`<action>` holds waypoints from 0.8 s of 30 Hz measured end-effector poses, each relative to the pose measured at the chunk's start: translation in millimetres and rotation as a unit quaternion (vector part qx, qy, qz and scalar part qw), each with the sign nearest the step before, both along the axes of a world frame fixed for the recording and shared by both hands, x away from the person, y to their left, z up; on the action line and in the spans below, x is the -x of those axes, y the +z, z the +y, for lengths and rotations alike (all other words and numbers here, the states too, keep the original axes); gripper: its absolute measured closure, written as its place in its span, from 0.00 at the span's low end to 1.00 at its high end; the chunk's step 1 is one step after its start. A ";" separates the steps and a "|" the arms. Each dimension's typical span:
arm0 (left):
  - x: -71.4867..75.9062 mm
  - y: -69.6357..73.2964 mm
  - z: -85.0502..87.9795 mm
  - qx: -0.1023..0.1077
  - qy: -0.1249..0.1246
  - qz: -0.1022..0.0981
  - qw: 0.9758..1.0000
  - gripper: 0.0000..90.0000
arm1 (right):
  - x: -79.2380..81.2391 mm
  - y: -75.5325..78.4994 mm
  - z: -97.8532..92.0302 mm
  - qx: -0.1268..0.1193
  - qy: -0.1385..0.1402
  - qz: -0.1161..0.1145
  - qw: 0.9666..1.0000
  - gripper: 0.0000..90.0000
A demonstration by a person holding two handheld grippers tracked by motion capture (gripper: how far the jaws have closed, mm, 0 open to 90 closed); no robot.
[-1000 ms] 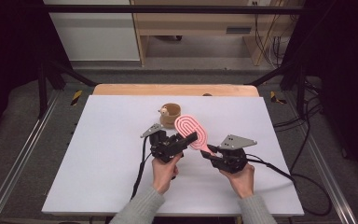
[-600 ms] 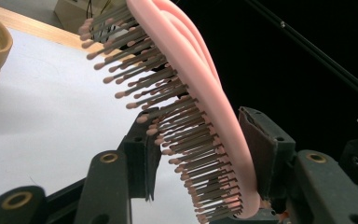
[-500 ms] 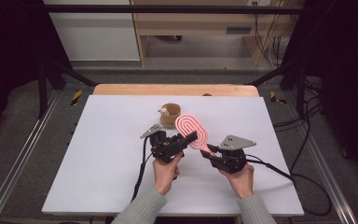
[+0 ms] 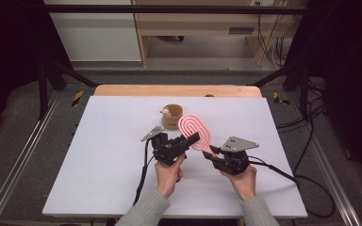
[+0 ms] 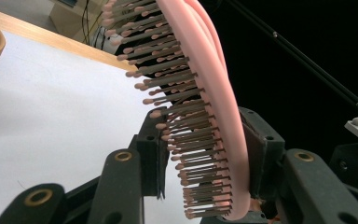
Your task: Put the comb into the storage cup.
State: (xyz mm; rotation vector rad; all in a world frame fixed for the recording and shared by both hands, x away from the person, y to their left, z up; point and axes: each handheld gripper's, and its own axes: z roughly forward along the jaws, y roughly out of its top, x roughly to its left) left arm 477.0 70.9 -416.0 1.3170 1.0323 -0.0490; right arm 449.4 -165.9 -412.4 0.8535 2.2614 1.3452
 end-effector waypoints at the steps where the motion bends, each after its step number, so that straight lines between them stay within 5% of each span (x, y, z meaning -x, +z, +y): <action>1: 0.1 0.1 0.3 0.002 -0.002 0.000 1.000 0.64 | 0.0 0.0 0.1 0.000 0.000 0.000 1.000 0.77; 24: 4.9 -0.2 2.3 0.011 -0.022 -0.036 0.999 0.70 | -0.1 -1.1 1.3 -0.008 0.011 0.003 1.000 0.78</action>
